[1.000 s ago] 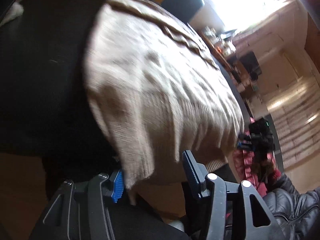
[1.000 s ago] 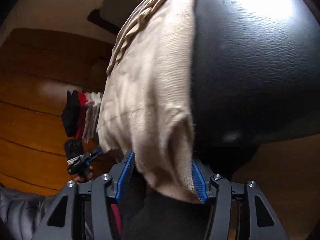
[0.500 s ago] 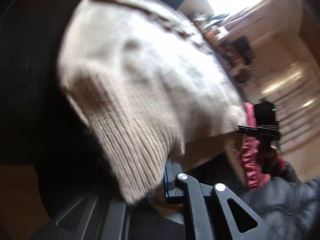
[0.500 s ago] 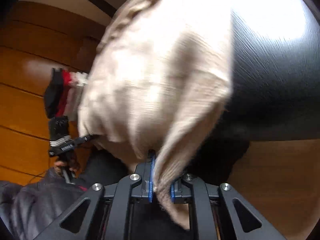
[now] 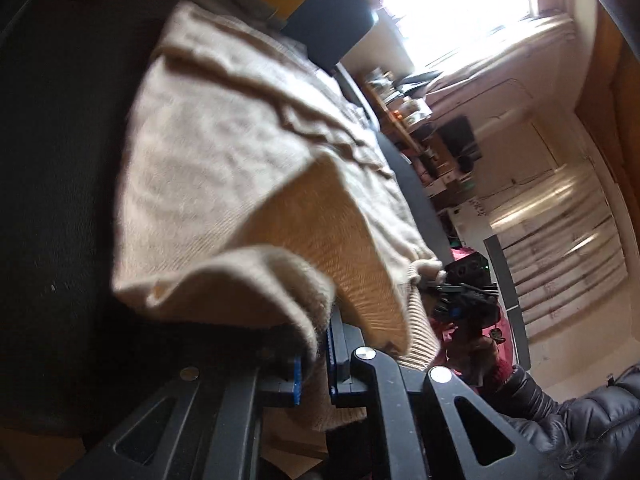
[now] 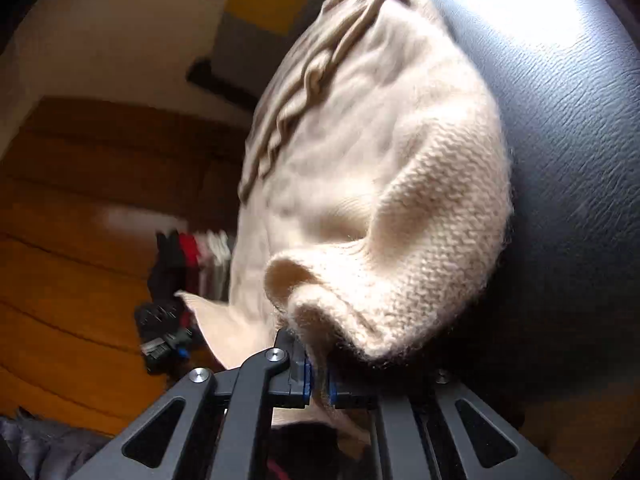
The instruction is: Fold clothes
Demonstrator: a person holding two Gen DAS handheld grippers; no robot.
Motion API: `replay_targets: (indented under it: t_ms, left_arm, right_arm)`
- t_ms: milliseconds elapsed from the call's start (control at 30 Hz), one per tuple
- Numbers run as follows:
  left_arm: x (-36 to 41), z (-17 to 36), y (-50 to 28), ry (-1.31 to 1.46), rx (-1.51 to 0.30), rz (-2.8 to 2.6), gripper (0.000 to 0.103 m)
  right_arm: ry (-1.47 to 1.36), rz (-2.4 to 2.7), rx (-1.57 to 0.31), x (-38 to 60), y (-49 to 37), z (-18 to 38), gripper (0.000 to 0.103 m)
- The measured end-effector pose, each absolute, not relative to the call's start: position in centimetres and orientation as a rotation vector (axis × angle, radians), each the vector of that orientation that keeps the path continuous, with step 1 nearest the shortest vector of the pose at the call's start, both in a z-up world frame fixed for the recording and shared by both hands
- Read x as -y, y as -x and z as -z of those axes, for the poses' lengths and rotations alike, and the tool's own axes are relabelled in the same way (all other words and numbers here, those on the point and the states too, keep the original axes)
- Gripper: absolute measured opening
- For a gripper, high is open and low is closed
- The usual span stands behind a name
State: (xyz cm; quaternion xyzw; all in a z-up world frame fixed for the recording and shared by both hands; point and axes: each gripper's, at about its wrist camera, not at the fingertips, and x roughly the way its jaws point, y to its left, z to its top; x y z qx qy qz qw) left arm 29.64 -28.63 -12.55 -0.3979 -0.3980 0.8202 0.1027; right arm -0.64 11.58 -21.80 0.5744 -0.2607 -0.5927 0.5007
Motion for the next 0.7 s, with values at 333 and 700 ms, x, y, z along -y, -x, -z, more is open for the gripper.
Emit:
replay_targets:
  t_ms: [333,700]
  left_arm:
    - [28.3,14.3,-29.5,1.173,1.251,-2.397,0.007]
    - [27.6,14.9,-28.3,1.176,1.269,-2.397,0.01]
  right_arm:
    - [-1.486,1.246,0.831,-12.8,-0.1,24.3,0.01]
    - [-1.321,1.27,0.736,-11.8,-1.9,20.9,0.082]
